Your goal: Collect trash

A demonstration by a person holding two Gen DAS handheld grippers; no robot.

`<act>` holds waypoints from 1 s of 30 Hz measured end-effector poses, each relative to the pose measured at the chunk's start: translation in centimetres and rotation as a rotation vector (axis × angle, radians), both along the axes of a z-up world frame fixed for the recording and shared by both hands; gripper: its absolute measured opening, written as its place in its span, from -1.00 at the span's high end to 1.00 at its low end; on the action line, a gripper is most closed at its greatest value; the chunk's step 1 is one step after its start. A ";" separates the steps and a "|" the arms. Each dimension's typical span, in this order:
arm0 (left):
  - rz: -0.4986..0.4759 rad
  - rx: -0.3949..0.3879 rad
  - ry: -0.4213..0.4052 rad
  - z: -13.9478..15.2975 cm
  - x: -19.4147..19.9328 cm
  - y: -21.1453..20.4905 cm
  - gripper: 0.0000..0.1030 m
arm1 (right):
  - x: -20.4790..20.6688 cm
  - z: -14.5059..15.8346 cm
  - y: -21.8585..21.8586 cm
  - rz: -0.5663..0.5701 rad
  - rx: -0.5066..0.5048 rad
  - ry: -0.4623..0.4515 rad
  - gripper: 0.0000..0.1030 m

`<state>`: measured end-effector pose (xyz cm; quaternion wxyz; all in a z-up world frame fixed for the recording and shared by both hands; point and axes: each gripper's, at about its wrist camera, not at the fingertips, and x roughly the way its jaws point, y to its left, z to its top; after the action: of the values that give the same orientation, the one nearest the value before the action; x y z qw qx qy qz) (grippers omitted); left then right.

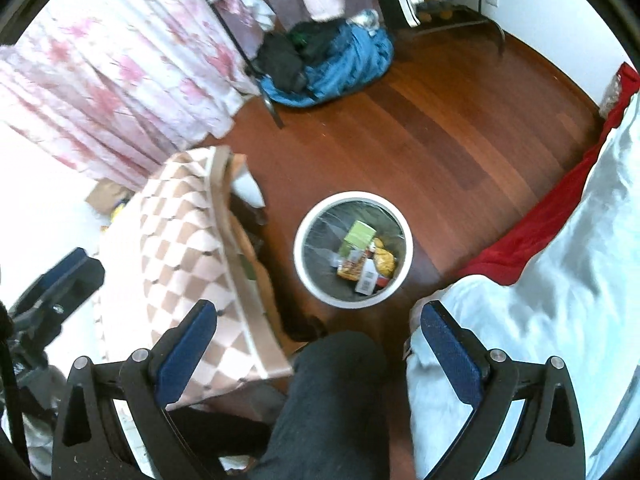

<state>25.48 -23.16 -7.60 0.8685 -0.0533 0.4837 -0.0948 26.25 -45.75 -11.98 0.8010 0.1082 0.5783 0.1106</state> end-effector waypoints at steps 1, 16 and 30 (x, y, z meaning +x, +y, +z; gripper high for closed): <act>-0.008 -0.007 -0.005 0.5 -0.6 0.1 -0.94 | -0.8 1.0 0.0 0.003 0.012 -0.010 -1.00; -0.051 -0.103 -0.030 5.5 -6.0 1.4 -0.94 | -7.7 8.3 1.0 0.096 0.095 -0.074 -1.00; -0.025 -0.065 -0.046 5.5 -7.7 1.9 -1.00 | -8.6 9.1 2.1 0.124 0.018 -0.103 -1.00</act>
<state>17.75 -21.22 -2.10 0.8760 -0.0730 0.4607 -0.1225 17.68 -43.64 -2.83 0.8202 0.0735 0.5411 0.1706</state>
